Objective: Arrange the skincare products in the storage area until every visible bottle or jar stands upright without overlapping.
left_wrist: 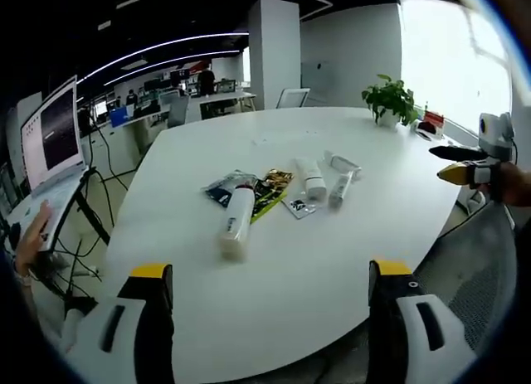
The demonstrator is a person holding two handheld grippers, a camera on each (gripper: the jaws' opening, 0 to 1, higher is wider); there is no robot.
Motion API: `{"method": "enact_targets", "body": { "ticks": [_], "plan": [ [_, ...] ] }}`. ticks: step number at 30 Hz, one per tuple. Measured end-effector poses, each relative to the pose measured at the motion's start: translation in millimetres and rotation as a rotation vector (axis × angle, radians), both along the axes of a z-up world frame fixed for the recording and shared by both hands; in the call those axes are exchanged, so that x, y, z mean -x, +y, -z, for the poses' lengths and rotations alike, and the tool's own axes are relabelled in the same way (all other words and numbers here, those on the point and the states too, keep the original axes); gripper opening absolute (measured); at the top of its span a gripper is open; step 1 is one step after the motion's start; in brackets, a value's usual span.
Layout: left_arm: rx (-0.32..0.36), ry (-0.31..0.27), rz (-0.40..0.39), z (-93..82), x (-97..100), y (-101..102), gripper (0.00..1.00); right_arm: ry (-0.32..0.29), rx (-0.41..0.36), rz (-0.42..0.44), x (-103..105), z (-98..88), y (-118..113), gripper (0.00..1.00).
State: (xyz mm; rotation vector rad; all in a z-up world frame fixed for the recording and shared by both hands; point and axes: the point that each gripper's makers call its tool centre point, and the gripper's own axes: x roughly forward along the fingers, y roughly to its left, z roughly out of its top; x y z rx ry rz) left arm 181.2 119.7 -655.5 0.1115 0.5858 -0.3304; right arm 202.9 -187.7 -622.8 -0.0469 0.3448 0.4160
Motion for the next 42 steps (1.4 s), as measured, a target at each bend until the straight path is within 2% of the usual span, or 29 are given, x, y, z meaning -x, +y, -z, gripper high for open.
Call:
{"method": "enact_targets", "body": {
  "ticks": [9, 16, 32, 42],
  "plan": [
    [-0.015, 0.026, 0.024, 4.9, -7.6, 2, 0.92, 0.001, 0.011, 0.001, 0, 0.7, 0, 0.91],
    [-0.026, 0.041, 0.048, 4.6, -21.8, 1, 0.92, 0.0, 0.007, 0.015, 0, 0.1, -2, 0.91],
    [-0.091, 0.093, 0.136, 15.6, -69.5, -6, 0.88, -0.001, 0.009, 0.04, -2, -0.1, -7, 0.89],
    [-0.144, 0.162, 0.193, 30.4, -98.6, -7, 0.85, 0.004, 0.006, 0.062, -3, 0.9, -11, 0.89]
  ]
}}
